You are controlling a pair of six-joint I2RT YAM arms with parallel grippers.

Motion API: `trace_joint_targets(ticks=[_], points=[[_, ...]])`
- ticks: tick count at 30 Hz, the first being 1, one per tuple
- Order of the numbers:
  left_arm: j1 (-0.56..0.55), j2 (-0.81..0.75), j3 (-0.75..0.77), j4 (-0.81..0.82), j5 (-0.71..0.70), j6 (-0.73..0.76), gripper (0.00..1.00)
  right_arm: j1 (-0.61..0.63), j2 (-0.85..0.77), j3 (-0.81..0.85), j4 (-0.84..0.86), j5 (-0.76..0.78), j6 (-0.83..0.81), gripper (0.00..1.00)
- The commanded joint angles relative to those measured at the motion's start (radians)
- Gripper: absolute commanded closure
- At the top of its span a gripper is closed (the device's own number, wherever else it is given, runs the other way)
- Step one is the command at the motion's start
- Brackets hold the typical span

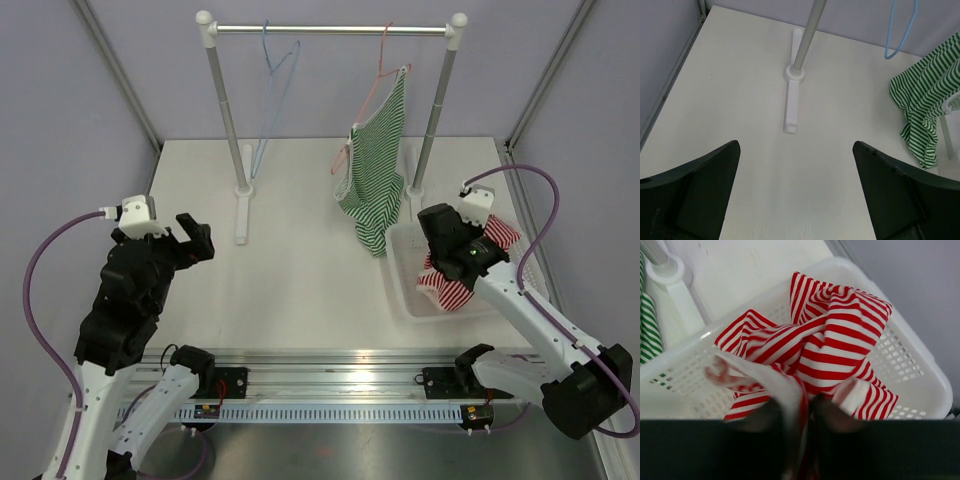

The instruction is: Remove the tank top from the hanger

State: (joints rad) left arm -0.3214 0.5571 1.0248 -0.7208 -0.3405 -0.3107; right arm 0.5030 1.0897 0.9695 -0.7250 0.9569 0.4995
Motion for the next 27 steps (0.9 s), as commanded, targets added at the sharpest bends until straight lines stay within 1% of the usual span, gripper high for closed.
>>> trace_joint_targets(ticks=[1, 2, 3, 6, 9, 11, 12, 13, 14, 15, 17, 18, 21, 22, 23, 24, 25, 27], points=[[0.002, 0.021, 0.076, 0.043, 0.067, -0.014, 0.01, -0.003, -0.024, -0.049, 0.032, -0.024, 0.191, 0.48], [0.002, 0.027, 0.087, 0.046, 0.075, -0.021, 0.01, -0.004, -0.027, -0.057, 0.018, -0.039, 0.194, 0.07], [0.002, 0.049, 0.109, 0.046, 0.087, -0.027, 0.01, -0.004, -0.030, -0.057, -0.003, -0.043, 0.221, 0.01], [0.002, 0.092, 0.158, 0.049, 0.136, -0.057, 0.01, -0.004, -0.051, -0.026, -0.080, -0.011, 0.235, 0.01], [0.001, 0.173, 0.199, 0.050, 0.216, -0.096, 0.01, -0.004, -0.092, 0.037, -0.099, -0.007, 0.186, 0.00], [-0.030, 0.239, 0.236, 0.064, 0.248, -0.116, 0.01, -0.004, -0.131, 0.078, -0.076, -0.046, 0.091, 0.00], [-0.051, 0.265, 0.250, 0.070, 0.245, -0.120, 0.01, -0.004, -0.146, 0.096, -0.038, -0.129, 0.055, 0.01], [-0.079, 0.288, 0.283, 0.080, 0.236, -0.123, 0.01, -0.004, -0.181, 0.095, -0.007, -0.189, -0.038, 0.00], [-0.141, 0.338, 0.305, 0.081, 0.207, -0.123, 0.01, -0.003, -0.195, 0.094, 0.045, -0.260, -0.083, 0.01], [-0.169, 0.365, 0.326, 0.080, 0.195, -0.119, 0.01, -0.003, -0.212, 0.095, 0.058, -0.393, -0.135, 0.00], [-0.215, 0.444, 0.395, 0.086, 0.204, -0.099, 0.01, -0.004, -0.250, 0.097, 0.067, -0.504, -0.159, 0.01], [-0.226, 0.469, 0.421, 0.090, 0.208, -0.093, 0.01, -0.004, -0.258, 0.098, 0.065, -0.596, -0.171, 0.01], [-0.272, 0.556, 0.474, 0.150, 0.222, -0.051, 0.01, -0.004, -0.284, 0.097, 0.042, -0.714, -0.188, 0.01], [-0.292, 0.576, 0.478, 0.212, 0.239, -0.018, 0.01, -0.004, -0.293, 0.097, 0.032, -0.733, -0.190, 0.00], [-0.300, 0.596, 0.501, 0.237, 0.248, -0.002, 0.01, -0.004, -0.297, 0.095, 0.015, -0.766, -0.191, 0.00], [-0.304, 0.659, 0.526, 0.247, 0.255, 0.010, 0.01, -0.004, -0.303, 0.092, 0.007, -0.780, -0.199, 0.01], [-0.312, 0.687, 0.559, 0.254, 0.285, 0.037, 0.01, -0.004, -0.309, 0.087, 0.003, -0.794, -0.200, 0.01], [-0.323, 0.751, 0.639, 0.264, 0.299, 0.062, 0.01, -0.004, -0.318, 0.071, -0.010, -0.831, -0.202, 0.00]])
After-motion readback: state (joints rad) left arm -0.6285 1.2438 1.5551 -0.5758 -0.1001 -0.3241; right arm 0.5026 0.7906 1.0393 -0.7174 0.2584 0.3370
